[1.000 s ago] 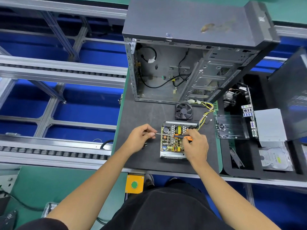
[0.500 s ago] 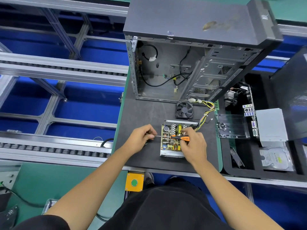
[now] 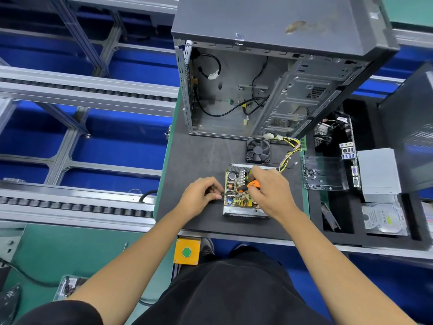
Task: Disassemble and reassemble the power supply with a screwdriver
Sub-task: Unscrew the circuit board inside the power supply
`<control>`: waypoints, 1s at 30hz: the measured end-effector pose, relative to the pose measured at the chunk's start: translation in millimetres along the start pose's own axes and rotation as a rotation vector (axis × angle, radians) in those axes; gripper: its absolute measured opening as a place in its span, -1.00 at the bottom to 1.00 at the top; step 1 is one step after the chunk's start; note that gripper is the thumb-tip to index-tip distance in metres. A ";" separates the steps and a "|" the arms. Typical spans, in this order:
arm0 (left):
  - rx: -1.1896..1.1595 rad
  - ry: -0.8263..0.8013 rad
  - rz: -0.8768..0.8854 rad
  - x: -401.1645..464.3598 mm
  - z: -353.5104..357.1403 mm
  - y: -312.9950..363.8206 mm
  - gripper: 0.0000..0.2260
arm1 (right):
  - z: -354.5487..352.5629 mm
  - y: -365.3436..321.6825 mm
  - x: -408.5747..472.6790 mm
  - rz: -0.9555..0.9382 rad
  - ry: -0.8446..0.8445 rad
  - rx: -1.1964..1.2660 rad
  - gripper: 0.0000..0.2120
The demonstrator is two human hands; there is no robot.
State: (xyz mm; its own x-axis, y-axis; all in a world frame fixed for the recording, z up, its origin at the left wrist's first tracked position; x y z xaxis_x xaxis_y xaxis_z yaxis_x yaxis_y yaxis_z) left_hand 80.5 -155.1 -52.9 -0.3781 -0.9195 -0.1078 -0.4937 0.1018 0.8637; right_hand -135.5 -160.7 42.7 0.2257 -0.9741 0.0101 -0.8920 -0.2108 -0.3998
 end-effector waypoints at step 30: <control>-0.171 0.226 -0.100 -21.4 40.0 5.0 -0.76 | 26.6 12.4 -18.6 0.214 0.208 0.264 -0.80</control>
State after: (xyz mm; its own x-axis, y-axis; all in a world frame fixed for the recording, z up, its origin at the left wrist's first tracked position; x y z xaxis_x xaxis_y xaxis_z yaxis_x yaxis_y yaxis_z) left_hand 54.8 -119.7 -66.1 -0.1409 -0.9849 -0.1006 -0.3736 -0.0412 0.9267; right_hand -140.3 -143.0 13.2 -0.0628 -0.9951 0.0760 -0.7728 0.0003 -0.6347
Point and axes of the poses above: each hand's wrist, its own x-axis towards the middle knuckle, its own z-axis out of the palm, y = z × x, the point moved 3 cm from there along x, towards the middle knuckle, and after that the axes turned 7 degrees about z, right-handed, at the moved point
